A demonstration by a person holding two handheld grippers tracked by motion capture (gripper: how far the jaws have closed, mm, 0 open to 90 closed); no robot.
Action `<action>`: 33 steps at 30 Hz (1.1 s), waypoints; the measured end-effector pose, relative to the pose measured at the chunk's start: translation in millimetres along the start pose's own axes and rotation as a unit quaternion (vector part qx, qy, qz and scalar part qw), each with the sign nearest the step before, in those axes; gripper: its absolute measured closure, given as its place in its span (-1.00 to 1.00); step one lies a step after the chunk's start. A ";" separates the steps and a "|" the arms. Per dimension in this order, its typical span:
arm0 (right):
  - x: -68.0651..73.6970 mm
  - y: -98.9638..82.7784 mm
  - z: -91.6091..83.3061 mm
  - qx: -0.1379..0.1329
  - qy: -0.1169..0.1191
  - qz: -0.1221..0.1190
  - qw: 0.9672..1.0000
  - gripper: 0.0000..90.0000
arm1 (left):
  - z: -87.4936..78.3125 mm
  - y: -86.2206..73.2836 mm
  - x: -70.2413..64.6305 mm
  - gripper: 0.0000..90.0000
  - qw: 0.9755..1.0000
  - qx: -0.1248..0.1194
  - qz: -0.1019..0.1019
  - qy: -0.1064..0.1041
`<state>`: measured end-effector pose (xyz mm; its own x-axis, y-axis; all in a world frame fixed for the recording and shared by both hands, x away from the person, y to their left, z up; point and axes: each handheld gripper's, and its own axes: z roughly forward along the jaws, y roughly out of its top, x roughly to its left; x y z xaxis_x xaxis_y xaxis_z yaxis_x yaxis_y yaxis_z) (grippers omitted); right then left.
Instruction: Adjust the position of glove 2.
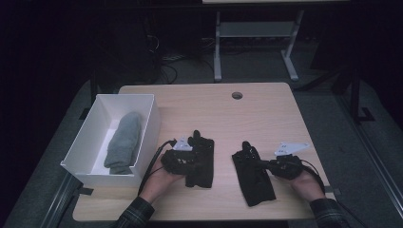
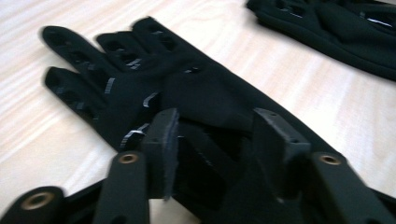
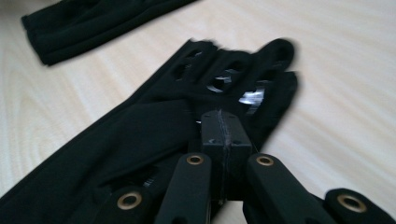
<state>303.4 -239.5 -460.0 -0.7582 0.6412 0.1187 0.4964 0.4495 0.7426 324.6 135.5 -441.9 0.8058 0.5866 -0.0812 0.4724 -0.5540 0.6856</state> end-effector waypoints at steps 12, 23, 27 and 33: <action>6.5 11.1 31.0 0.021 -0.049 -0.018 0.998 1.00 | 2.2 -2.2 6.7 -0.05 0.999 0.003 -0.026 0.027; -13.5 32.3 49.8 0.013 -0.075 -0.004 0.997 0.72 | 2.2 -0.6 18.4 -0.03 0.997 -0.009 -0.057 0.057; -17.2 31.0 37.2 0.004 -0.063 0.004 0.998 0.46 | 2.0 -1.8 23.8 0.05 0.995 -0.015 -0.078 0.057; -37.1 19.9 22.2 0.021 -0.058 0.030 0.998 0.55 | 6.1 -5.9 30.4 0.32 0.993 0.004 -0.097 0.059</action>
<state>350.8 -240.6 -464.2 -0.6732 0.7348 0.0830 0.5587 0.4320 0.7080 348.5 153.0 -452.9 0.6513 0.7484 -0.1254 0.6183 -0.4275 0.6595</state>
